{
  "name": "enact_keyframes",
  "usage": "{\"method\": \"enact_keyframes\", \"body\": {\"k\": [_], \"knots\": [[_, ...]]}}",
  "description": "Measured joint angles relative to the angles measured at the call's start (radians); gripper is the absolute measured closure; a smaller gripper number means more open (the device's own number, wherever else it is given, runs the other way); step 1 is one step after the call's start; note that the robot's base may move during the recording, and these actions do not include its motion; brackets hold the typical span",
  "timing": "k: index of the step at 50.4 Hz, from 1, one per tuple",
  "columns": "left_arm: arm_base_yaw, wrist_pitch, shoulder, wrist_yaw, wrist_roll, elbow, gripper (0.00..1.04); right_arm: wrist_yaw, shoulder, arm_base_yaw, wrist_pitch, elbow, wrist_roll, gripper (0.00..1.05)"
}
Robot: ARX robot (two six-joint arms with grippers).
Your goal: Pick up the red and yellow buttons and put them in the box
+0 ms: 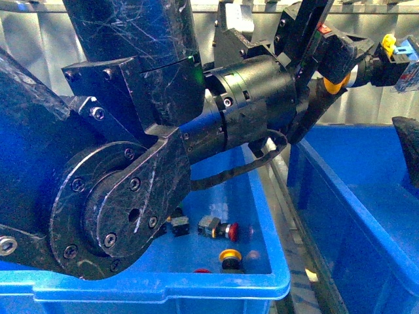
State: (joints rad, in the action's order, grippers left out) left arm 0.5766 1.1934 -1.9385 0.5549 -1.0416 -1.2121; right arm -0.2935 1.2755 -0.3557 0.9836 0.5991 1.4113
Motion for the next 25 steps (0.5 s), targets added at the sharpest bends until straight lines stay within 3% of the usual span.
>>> {"method": "enact_keyframes", "body": {"k": [25], "knots": [[0.017,-0.024,-0.064,-0.021,-0.027,-0.044,0.72,-0.008,-0.003,-0.018,-0.004,0.032,0.010,0.06]]}}
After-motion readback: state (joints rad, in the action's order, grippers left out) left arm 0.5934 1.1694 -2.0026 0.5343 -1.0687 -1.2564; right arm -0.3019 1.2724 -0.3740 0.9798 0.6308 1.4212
